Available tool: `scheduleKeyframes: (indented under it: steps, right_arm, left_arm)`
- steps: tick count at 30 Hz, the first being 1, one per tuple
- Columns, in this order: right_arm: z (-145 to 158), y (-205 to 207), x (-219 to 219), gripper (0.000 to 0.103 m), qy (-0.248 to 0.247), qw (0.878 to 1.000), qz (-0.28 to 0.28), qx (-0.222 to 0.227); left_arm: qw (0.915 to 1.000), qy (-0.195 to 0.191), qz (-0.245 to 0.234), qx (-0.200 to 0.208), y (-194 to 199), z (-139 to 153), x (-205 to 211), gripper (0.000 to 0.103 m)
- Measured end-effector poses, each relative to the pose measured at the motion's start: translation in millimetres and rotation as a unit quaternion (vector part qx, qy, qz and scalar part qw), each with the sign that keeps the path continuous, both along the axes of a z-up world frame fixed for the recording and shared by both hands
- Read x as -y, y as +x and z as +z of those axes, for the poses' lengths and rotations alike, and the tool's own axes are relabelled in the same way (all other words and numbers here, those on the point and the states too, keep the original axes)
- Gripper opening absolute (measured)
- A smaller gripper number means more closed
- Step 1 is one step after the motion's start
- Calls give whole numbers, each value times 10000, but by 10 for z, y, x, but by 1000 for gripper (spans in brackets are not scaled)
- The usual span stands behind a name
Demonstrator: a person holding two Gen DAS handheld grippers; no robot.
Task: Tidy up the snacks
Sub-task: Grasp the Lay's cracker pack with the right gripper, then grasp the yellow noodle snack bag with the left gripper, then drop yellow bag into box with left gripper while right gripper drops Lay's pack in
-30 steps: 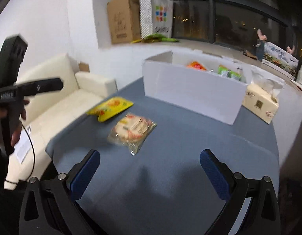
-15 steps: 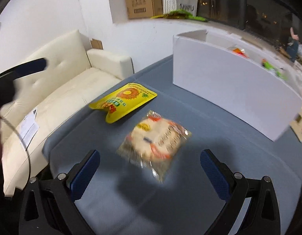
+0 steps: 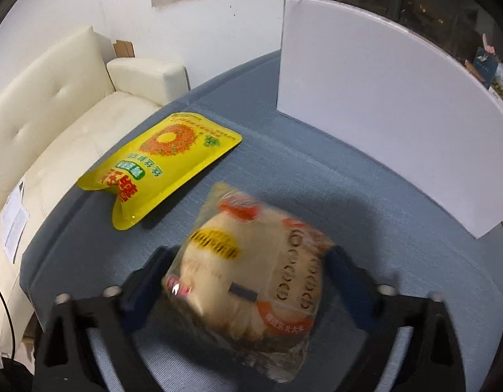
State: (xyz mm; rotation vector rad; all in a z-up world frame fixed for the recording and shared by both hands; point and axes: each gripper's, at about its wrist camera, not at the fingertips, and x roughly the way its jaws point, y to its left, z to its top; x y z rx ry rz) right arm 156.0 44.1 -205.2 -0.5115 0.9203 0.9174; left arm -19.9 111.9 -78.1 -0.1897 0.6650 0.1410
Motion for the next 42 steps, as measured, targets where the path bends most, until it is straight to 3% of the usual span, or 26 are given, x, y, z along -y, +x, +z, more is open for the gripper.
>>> scheduleKeyframes:
  steps: [7,11,14,24,28,30,31,37,42]
  right_arm:
    - [164,69,326,74,539,9981,-95,-275]
    - [418,13,628,74,854,9963,-112,11]
    - [649,11,901,74,1072,9938,-245,170]
    - [1111,-144,1657,74,1410,9863,-525,677]
    - [1104,-193,1753,74,1444,9858,-536,676]
    - [1071,-211,1743,74,1433,9860,-533,665]
    - [1057,-222,1744,74,1430,9861,-531,651]
    - [977,-250,1757,74,1438,9864,-527,588]
    - [968,-251,1780,74,1466,9858,-564,594]
  left_arm:
    - [9995,-131,53,-267,139,-148,-75,103]
    - [9980,-313,90,-543,388,-328,-200,103]
    - [9961,-195,149,-850,647,-466,-269,103]
    - [9744,-335,646,-2129,1349,-1125,-647,103]
    - [9752,-82,681,-2104,1358,-1152,-576,98]
    - [9795,93,671,-1899,1282,-1075,-531,52]
    - [9814,4,611,-1818,1243,-1052,-505,47]
    - [9909,-509,274,-1211,887,-889,-394,38]
    - [9968,-507,-189,-594,687,-451,-91,38]
